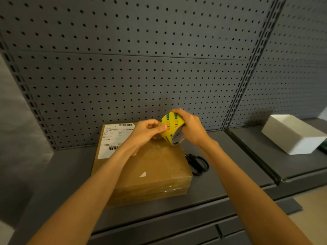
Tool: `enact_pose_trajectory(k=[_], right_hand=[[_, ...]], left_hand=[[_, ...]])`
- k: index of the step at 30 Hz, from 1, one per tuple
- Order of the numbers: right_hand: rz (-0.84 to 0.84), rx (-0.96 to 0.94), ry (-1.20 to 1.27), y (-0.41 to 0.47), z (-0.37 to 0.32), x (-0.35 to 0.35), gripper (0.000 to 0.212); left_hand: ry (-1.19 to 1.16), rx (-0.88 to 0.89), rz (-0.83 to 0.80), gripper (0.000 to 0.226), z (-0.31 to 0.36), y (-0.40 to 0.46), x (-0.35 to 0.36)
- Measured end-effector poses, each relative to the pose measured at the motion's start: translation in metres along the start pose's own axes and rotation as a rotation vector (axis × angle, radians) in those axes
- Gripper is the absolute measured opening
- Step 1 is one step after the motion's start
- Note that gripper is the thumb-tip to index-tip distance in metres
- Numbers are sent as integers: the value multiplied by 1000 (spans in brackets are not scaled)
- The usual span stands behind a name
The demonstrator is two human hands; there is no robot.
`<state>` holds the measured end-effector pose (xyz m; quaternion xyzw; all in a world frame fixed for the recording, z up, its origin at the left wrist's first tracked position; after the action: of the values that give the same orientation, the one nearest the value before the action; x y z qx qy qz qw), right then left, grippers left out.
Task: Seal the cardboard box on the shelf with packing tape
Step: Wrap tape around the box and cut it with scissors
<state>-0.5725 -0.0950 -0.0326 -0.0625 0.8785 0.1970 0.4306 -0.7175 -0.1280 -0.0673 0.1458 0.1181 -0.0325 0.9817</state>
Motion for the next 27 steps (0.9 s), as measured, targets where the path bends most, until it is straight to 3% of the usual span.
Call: enact_pose_trajectory(k=[3, 7, 13, 17, 27], right_hand=[[-68, 99, 150, -3, 7, -1, 62], [-23, 288, 242, -29, 40, -7, 49], [-30, 386, -123, -74, 78, 13, 22], [-141, 542, -362, -86, 93, 31, 29], [-171, 619, -475, -88, 88, 34, 36]], left_hand=[[-8, 12, 7, 13, -2, -1, -1], [-13, 19, 2, 13, -1, 0, -2], [-27, 4, 2, 12, -3, 0, 0], [-40, 0, 8, 11, -3, -1, 0], [-40, 3, 14, 13, -5, -1, -2]])
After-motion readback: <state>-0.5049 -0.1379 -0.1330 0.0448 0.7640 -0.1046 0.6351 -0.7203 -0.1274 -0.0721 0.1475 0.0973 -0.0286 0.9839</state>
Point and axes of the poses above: each hand's wrist, its own y-axis towards the middle knuckle, its own x-axis out of the palm, z = x × y, the point moved 7 cm from there along y, towards the middle knuckle, and after that the axes turned 9 degrees about x, right-handed, at the moved point
